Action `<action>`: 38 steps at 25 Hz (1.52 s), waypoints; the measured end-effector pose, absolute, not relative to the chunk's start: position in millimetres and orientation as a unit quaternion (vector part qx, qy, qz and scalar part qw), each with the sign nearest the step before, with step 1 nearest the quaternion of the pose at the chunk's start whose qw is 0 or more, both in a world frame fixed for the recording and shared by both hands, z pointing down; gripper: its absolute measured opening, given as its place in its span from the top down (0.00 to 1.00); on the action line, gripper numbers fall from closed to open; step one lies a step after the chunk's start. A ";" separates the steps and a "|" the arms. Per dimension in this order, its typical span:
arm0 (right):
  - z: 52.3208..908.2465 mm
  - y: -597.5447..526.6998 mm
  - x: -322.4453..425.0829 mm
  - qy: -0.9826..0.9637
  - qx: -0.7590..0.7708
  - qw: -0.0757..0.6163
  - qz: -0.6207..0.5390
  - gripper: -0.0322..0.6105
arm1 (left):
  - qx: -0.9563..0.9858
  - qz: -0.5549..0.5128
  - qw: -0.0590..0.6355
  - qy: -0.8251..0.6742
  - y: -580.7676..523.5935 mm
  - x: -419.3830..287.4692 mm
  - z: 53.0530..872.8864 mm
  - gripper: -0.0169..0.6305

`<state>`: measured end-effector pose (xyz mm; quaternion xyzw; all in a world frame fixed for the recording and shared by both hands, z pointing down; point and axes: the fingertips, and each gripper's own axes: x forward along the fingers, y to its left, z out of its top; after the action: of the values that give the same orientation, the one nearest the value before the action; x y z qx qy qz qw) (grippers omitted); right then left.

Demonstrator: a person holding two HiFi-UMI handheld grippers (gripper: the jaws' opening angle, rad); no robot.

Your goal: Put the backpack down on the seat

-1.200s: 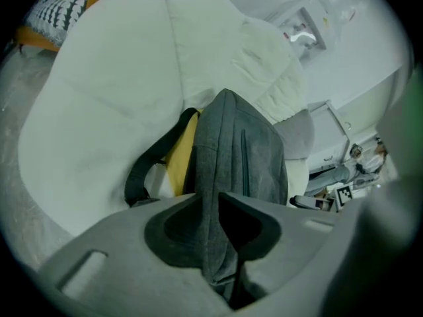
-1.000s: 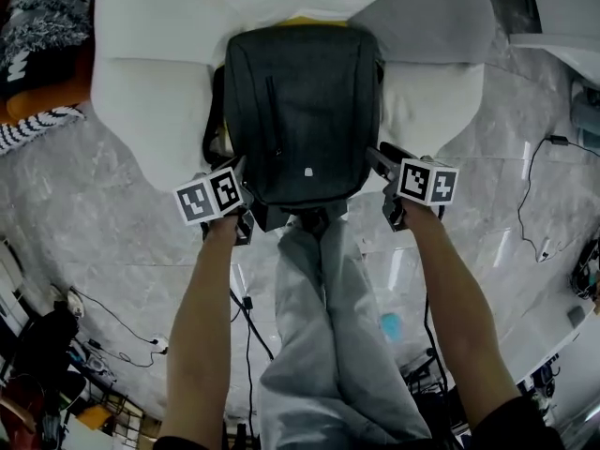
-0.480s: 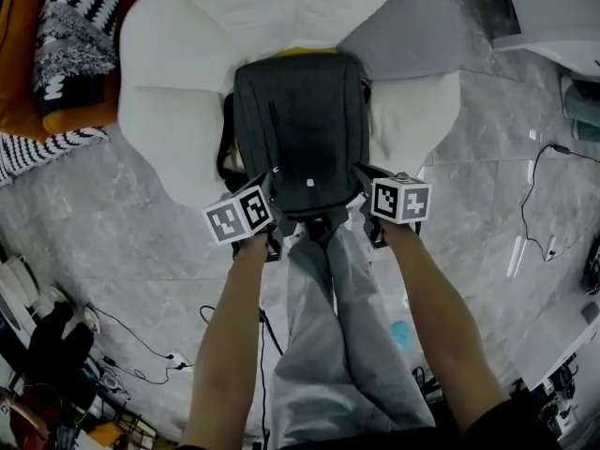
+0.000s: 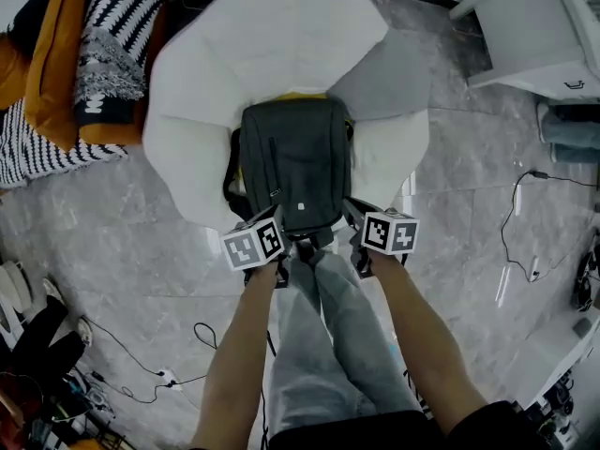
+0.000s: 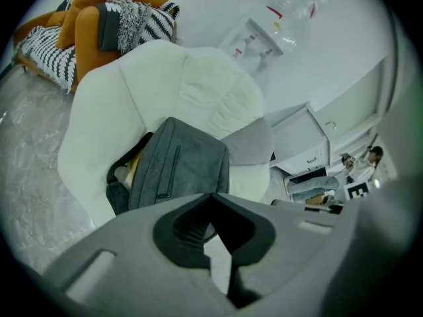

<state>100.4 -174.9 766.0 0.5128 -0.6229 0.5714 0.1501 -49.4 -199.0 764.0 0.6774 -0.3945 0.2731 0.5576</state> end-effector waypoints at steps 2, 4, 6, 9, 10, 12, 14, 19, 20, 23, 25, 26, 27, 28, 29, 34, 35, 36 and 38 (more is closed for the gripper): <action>749.1 -178.8 99.3 -0.631 0.510 0.162 0.561 0.95 | 0.670 0.281 0.558 -0.400 -194.1 -53.2 747.1 0.97; 733.9 -180.3 98.5 -0.640 0.505 0.159 0.557 0.95 | 0.670 0.308 0.546 -0.398 -185.7 -54.7 734.4 0.97; 715.6 -185.6 97.9 -0.646 0.508 0.149 0.551 0.95 | 0.678 0.321 0.530 -0.396 -182.9 -55.9 720.3 0.97; 689.4 -192.0 97.1 -0.658 0.507 0.142 0.538 0.95 | 0.679 0.301 0.532 -0.406 -183.5 -54.0 697.3 0.97; 682.5 -192.3 97.2 -0.663 0.504 0.147 0.533 0.95 | 0.681 0.296 0.531 -0.408 -183.2 -52.1 689.5 0.97; 668.4 -189.9 94.8 -0.674 0.498 0.164 0.521 0.95 | 0.686 0.290 0.526 -0.412 -182.4 -54.0 671.7 0.97; 652.6 -187.3 89.8 -0.684 0.489 0.169 0.514 0.95 | 0.687 0.280 0.519 -0.424 -184.7 -61.5 652.3 0.97; 608.4 -187.7 103.8 -0.695 0.493 0.150 0.502 0.95 | 0.701 0.251 0.503 -0.438 -192.5 -50.6 606.4 0.97; 596.9 -190.4 103.3 -0.696 0.497 0.140 0.499 0.95 | 0.704 0.245 0.500 -0.441 -193.2 -49.4 596.6 0.97; 554.0 -201.0 86.7 -0.724 0.488 0.114 0.474 0.95 | 0.707 0.220 0.494 -0.456 -191.4 -52.9 570.0 0.97; 527.8 -208.2 79.1 -0.752 0.476 0.124 0.439 0.95 | 0.709 0.208 0.487 -0.465 -191.7 -54.3 554.0 0.97; 517.0 -210.0 77.9 -0.763 0.472 0.132 0.422 0.95 | 0.713 0.204 0.481 -0.467 -191.6 -54.5 544.9 0.97; 507.4 -211.7 77.1 -0.770 0.470 0.136 0.409 0.95 | 0.718 0.200 0.473 -0.470 -192.1 -55.6 535.3 0.97; 498.5 -214.3 76.5 -0.776 0.469 0.136 0.399 0.95 | 0.722 0.195 0.466 -0.473 -193.9 -57.2 525.4 0.97; 489.8 -218.0 76.5 -0.781 0.469 0.133 0.391 0.95 | 0.727 0.190 0.458 -0.476 -197.1 -58.1 515.3 0.97; 445.9 -225.8 78.3 -0.799 0.471 0.116 0.355 0.95 | 0.756 0.162 0.418 -0.477 -211.7 -50.3 460.6 0.97; 435.9 -226.3 77.4 -0.804 0.469 0.115 0.346 0.95 | 0.760 0.151 0.414 -0.477 -215.5 -49.7 447.4 0.97; 425.1 -228.0 77.3 -0.809 0.468 0.113 0.336 0.95 | 0.765 0.138 0.408 -0.478 -221.0 -49.2 432.4 0.97; 401.8 -235.0 80.6 -0.818 0.469 0.103 0.316 0.95 | 0.784 0.123 0.378 -0.476 -235.9 -45.0 398.7 0.97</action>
<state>80.6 -235.0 401.8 0.4695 -0.8182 0.3157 0.1029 -45.0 -235.9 398.7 0.7844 -0.4761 0.1230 0.3781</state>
